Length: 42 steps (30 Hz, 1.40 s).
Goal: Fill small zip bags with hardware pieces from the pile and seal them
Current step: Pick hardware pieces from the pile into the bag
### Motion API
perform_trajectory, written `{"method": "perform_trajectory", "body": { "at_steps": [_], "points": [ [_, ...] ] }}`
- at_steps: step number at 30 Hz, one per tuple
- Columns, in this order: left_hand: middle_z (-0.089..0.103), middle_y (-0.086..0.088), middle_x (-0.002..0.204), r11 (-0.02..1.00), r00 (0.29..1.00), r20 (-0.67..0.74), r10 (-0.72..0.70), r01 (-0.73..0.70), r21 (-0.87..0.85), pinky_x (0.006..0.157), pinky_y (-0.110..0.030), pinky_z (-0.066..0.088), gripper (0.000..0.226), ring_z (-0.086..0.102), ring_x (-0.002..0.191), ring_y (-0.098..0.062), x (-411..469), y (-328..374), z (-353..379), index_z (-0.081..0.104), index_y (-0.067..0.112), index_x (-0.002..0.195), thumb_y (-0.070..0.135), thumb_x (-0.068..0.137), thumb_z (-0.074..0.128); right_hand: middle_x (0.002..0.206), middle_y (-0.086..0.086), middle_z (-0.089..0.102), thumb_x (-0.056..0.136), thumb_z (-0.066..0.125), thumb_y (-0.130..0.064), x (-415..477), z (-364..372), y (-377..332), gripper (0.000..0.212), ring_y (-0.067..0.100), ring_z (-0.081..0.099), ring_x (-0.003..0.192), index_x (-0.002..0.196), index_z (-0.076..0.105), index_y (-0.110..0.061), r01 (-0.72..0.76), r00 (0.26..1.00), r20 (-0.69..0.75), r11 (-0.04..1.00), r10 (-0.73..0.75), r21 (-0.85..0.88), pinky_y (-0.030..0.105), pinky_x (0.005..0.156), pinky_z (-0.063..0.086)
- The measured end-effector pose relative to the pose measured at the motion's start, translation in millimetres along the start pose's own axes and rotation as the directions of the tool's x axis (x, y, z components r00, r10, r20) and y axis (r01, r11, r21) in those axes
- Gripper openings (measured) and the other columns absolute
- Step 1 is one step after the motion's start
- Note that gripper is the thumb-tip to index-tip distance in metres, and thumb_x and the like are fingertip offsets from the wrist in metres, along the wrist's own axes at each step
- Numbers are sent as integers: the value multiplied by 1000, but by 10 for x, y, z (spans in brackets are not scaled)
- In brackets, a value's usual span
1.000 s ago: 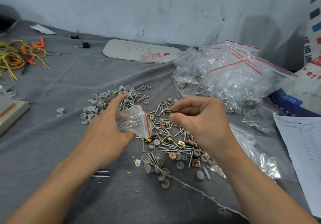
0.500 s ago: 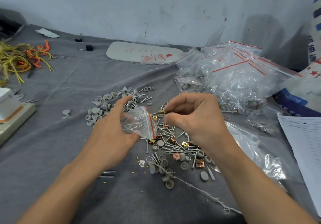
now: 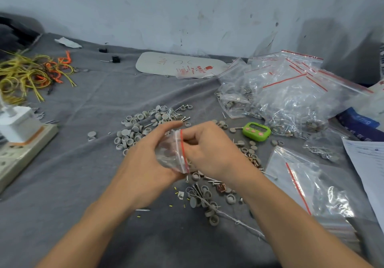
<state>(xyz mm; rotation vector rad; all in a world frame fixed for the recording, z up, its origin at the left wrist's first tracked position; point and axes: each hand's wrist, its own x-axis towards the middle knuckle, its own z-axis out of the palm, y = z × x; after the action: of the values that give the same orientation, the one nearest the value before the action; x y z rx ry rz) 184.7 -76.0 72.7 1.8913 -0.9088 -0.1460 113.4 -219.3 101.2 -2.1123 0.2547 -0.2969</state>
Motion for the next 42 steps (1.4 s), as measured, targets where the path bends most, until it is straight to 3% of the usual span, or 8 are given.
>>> {"method": "perform_trajectory", "body": {
  "at_steps": [5, 8, 11, 19, 26, 31, 37, 42],
  "points": [
    [77, -1, 106, 745, 973, -26, -228, 157, -649, 86, -27, 58, 43, 73, 98, -17, 16, 88, -224, 76, 31, 110, 15, 70, 82, 81, 0, 79, 87, 69, 1, 25, -234, -63, 25, 1, 61, 57, 85, 80, -21, 10, 943, -318, 943, 102, 332, 15, 57, 49],
    [73, -13, 120, 277, 935, 166, -314, 257, -926, 99, -41, 56, 32, 69, 114, -25, 64, 107, -410, 77, 11, 113, 24, 88, 61, 109, 5, 78, 90, 74, -13, 5, -166, -85, 26, 9, 70, 92, 115, 75, -23, -166, 975, -71, 904, 210, 395, 28, 84, 55],
    [59, -18, 142, 143, 893, 209, -398, 286, -948, 105, -53, 49, 55, 63, 124, -32, 97, 171, -511, 49, 3, 146, 39, 105, 41, 103, -3, 77, 96, 70, -21, -28, 42, -174, 25, 12, 69, 84, 119, 67, -30, -304, 947, 256, 802, 194, 514, 27, 75, 56],
    [57, -14, 144, 206, 801, 175, -572, 346, -915, 110, -50, 46, 54, 60, 128, -30, 220, 134, -591, 51, 10, 147, 44, 106, 44, 61, -1, 59, 100, 62, -8, -37, 126, -175, 30, 5, 49, 49, 73, 73, -15, -317, 939, 274, 835, 208, 450, 15, 46, 38],
    [75, -5, 74, 623, 782, -130, -610, 372, -688, 46, -21, 55, 10, 67, 56, -14, 236, 84, -470, 77, 7, 82, 9, 88, 69, 79, 3, 78, 88, 72, -17, -73, 65, -36, 8, 15, 67, 67, 87, 80, -18, -246, 967, 82, 969, 243, 31, 30, 68, 54],
    [77, -6, 76, 764, 903, -132, -408, 259, -591, 52, -20, 54, 16, 67, 57, -9, 181, 147, -328, 80, 7, 84, 18, 92, 71, 90, -7, 80, 88, 76, -18, -34, 79, -22, 13, 7, 73, 82, 99, 81, -22, -48, 982, -151, 921, 115, 387, 22, 77, 55],
    [76, 1, 77, 562, 914, -96, -395, 158, -812, 57, -18, 57, 17, 70, 65, -5, 195, 178, -439, 82, 20, 77, 31, 71, 70, 78, 13, 72, 89, 75, -9, -17, -45, -78, 13, 18, 58, 71, 81, 83, -15, 30, 955, -257, 813, 149, 582, 31, 72, 51],
    [74, -1, 71, 655, 888, -166, -428, 178, -735, 56, -20, 58, 17, 67, 58, -7, 178, 148, -427, 81, 15, 70, 30, 67, 75, 68, 1, 73, 86, 79, -7, -22, -112, -72, 11, 7, 59, 59, 77, 82, -14, 64, 936, -331, 869, 118, 490, 21, 60, 51]
  ]
}}
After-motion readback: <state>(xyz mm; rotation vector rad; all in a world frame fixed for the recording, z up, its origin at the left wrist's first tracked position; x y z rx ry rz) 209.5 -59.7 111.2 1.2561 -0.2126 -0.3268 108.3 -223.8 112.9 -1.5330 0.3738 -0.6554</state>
